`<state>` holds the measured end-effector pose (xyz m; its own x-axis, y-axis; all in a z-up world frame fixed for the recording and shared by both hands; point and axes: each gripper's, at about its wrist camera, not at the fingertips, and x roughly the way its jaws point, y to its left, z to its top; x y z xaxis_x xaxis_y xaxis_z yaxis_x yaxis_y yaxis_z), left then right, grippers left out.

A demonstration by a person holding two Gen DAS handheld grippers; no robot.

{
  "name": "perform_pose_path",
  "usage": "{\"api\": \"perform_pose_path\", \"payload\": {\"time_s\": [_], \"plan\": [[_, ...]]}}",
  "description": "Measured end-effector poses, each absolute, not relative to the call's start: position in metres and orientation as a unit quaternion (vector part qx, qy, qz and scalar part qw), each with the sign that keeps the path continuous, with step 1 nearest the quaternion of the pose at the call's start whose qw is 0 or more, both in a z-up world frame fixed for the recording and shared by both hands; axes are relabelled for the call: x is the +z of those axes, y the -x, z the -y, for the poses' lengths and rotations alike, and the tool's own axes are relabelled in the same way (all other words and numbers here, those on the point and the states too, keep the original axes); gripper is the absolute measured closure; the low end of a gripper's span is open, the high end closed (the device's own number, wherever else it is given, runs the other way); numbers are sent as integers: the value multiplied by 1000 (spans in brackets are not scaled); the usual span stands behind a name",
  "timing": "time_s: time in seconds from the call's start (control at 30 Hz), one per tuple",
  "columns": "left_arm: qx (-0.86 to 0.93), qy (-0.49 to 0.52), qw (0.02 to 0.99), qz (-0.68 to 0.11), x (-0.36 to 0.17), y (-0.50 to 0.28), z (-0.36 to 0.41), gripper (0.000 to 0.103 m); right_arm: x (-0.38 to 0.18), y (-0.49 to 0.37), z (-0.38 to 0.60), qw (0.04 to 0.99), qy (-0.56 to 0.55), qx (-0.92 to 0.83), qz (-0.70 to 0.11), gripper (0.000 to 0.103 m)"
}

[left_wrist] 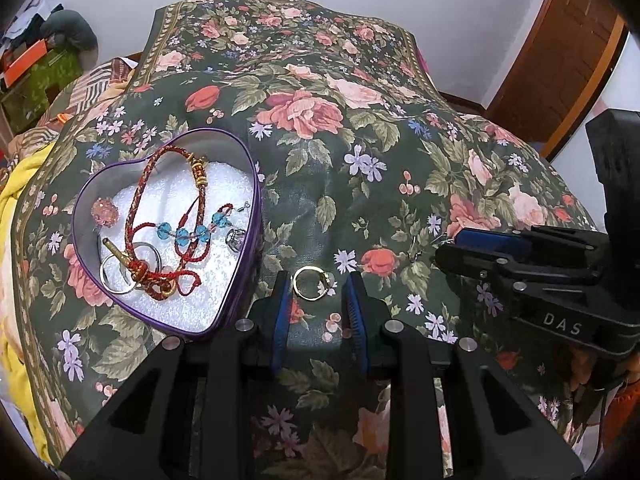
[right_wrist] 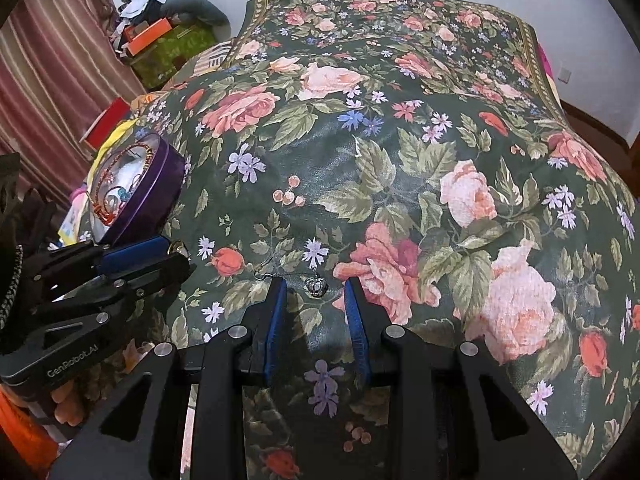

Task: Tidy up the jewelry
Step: 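Move the left tool to the last gold ring while the right tool moves to a small silver charm, then close the left tool on the gold ring while the right tool closes on the silver charm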

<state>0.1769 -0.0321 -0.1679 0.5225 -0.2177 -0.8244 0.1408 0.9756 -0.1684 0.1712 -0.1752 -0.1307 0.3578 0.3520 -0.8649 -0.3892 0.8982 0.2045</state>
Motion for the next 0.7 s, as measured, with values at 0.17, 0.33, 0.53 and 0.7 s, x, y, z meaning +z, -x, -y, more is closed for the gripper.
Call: {"api": "perform_pose_path", "payload": {"time_s": [0.17,0.33,0.53,0.7], "plan": [[-99,30,874,-475,-169,-178,36,77,-132,-172,169,828,37,218,-515,76],[-95,23,875,-474,-170,-178,39,77,-132,-171,165,832,52,215,-509,80],[-85,13,879,-470,-171,-178,41,83,-133,-170,164,832,51,218,-507,94],[-86,22,878,-470,-169,-177,39,83,-131,-170,164,835,49,219,-503,94]]}}
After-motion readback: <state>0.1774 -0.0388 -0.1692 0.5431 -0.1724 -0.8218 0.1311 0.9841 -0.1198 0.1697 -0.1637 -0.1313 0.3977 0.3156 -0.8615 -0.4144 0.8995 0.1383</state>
